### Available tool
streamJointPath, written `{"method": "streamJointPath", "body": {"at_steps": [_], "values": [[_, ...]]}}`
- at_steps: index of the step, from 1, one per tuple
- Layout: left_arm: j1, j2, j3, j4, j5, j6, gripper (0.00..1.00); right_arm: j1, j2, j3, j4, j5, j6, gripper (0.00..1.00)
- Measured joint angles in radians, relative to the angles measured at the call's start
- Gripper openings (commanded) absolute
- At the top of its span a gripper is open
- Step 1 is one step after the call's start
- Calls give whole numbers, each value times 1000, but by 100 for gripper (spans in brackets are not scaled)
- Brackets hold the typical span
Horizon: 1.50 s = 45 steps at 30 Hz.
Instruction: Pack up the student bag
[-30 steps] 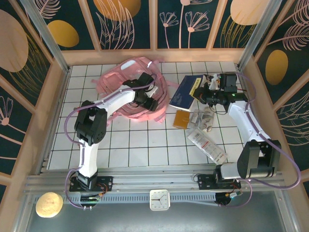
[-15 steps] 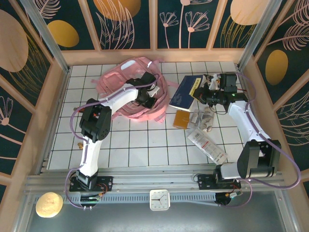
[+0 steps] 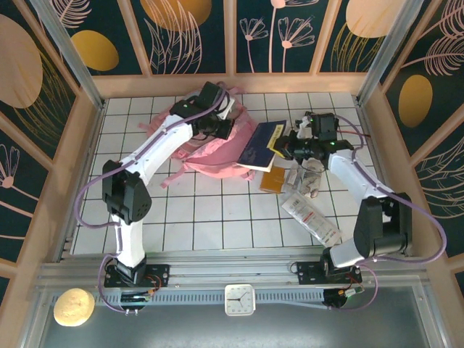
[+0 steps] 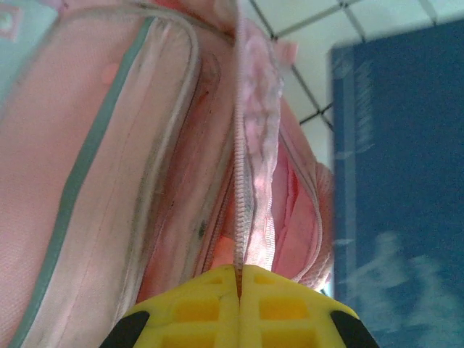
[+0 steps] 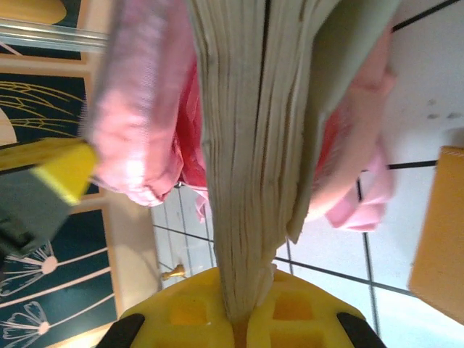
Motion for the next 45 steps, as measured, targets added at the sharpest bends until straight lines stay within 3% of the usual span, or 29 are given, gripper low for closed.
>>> {"method": "streamJointPath", "body": {"at_steps": [9,20,22,24,27,33,39,43,45], "values": [[1,-10,38,18,61,-51,0,99,218,4,308,-42,235,0],[1,-13,-26,90,130,-66,0,230,673,300,640,-8,449,0],[1,-13,-27,100,131,-66,0,243,729,369,652,9,454,11],[1,-14,-27,107,131,-66,0,254,763,415,655,21,463,35],[1,-16,-28,111,130,-66,0,263,767,430,627,39,442,59],[1,-16,-28,113,129,-74,0,257,710,418,440,93,309,64],[1,-12,-28,120,128,-85,0,227,474,274,272,155,198,70],[1,-10,-28,124,127,-93,0,199,328,186,199,194,156,82],[1,-10,-34,132,129,-100,0,187,262,145,165,212,135,97]]}}
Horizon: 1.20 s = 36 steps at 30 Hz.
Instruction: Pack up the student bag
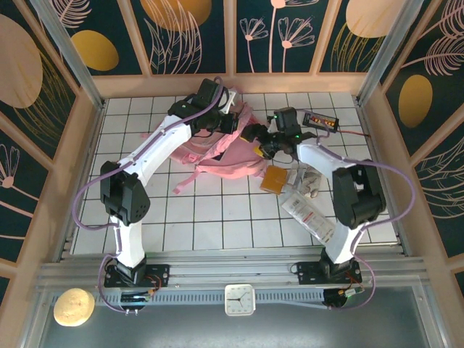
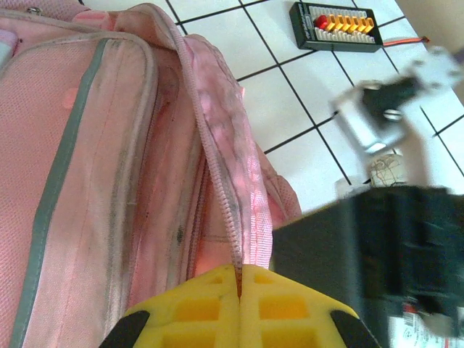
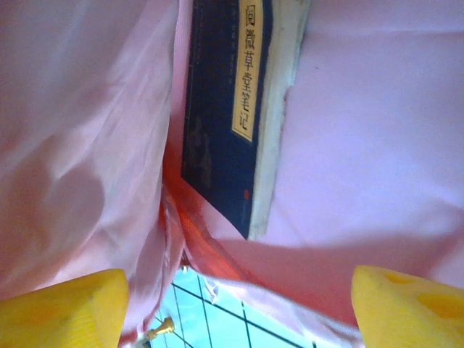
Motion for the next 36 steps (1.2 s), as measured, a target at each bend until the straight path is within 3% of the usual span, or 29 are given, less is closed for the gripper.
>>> {"method": "streamJointPath", "body": {"at_steps": [2,9,15,21,22,25,27,36], "values": [[0,1,-11,10,3,-9,11,-8,-62,-36,-28,17,-15,99],[0,-8,-79,63,28,-60,98,-14,-317,-166,-90,76,-34,99],[29,-230,-400,100,16,-206,99,65,-351,-136,-132,86,-95,99],[256,-539,-854,259,85,-419,94,166,-262,-103,-149,84,-121,95],[292,-547,-905,289,97,-447,90,175,-251,-103,-149,84,-123,94],[343,-505,-995,366,138,-506,59,201,-212,-84,-168,87,-143,93],[364,-460,-1025,417,163,-526,51,221,-191,-51,-193,103,-167,94],[452,-297,-1041,597,225,-549,48,299,-205,11,-226,235,-241,99]]}}
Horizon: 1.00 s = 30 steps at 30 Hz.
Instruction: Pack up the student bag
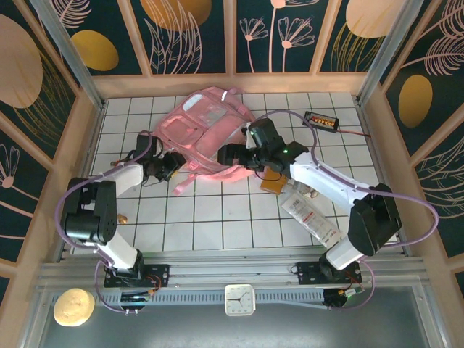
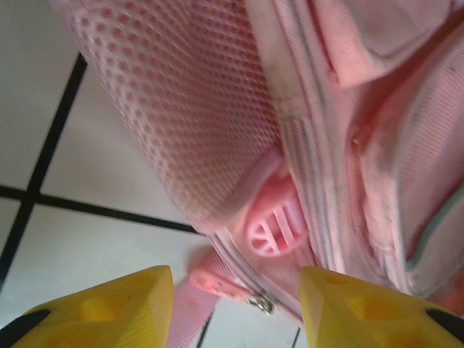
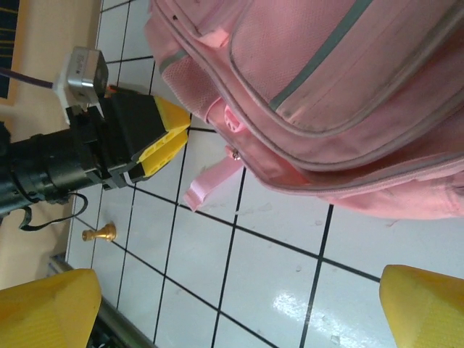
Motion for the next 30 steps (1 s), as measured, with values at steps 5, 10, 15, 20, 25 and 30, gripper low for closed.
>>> {"method": "streamJointPath", "body": {"at_steps": [5,10,15,20,25,30], "values": [[7,81,2,52,27,-5,48,-7,-73,-29,50,32,3,99],[13,152,9,116,68,-38,25,-10,-49,-3,50,30,6,93],[13,193,23,174,112,-74,0,0,103,96,-37,25,21,88],[13,163,24,178,122,-103,0,26,234,219,-154,27,26,86],[3,50,25,179,132,-155,0,53,352,420,-267,24,30,86],[-53,-36,84,181,122,-209,0,69,447,637,-404,35,25,79]]}}
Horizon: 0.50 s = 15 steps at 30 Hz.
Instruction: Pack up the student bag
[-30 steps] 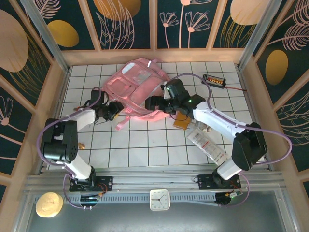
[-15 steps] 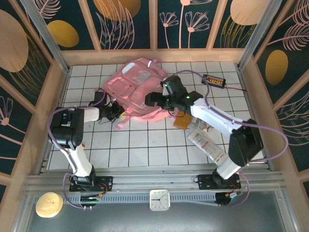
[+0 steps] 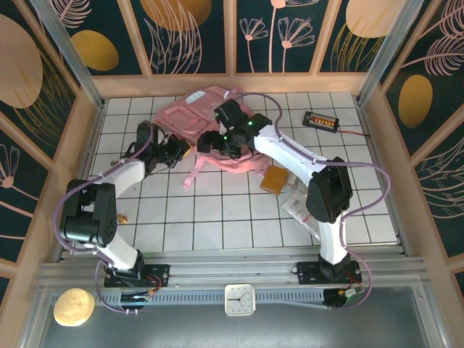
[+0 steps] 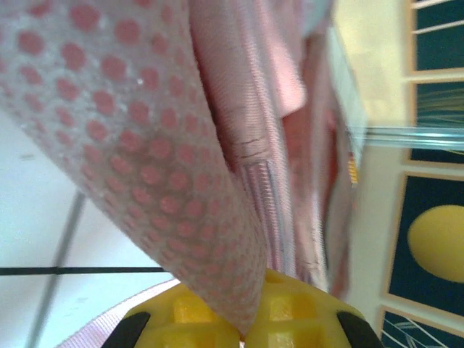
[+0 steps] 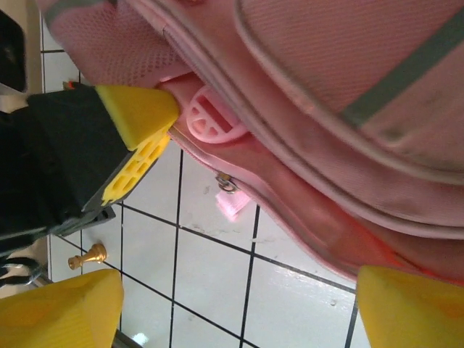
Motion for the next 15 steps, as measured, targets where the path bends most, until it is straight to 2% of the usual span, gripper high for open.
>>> {"method": "streamJointPath", "body": {"at_steps": [3,7,10,15], "values": [[-41,-10,49,15,-8,-27,0,11,32,88,-86,42,-11,73],[-87,-9,96,22,-24,-55,0,43,85,195,-200,141,-33,70],[-102,-5,129,18,-34,-63,0,65,110,227,-264,219,-37,68],[-113,0,164,18,-36,-78,0,72,140,280,-344,332,-40,59]]}}
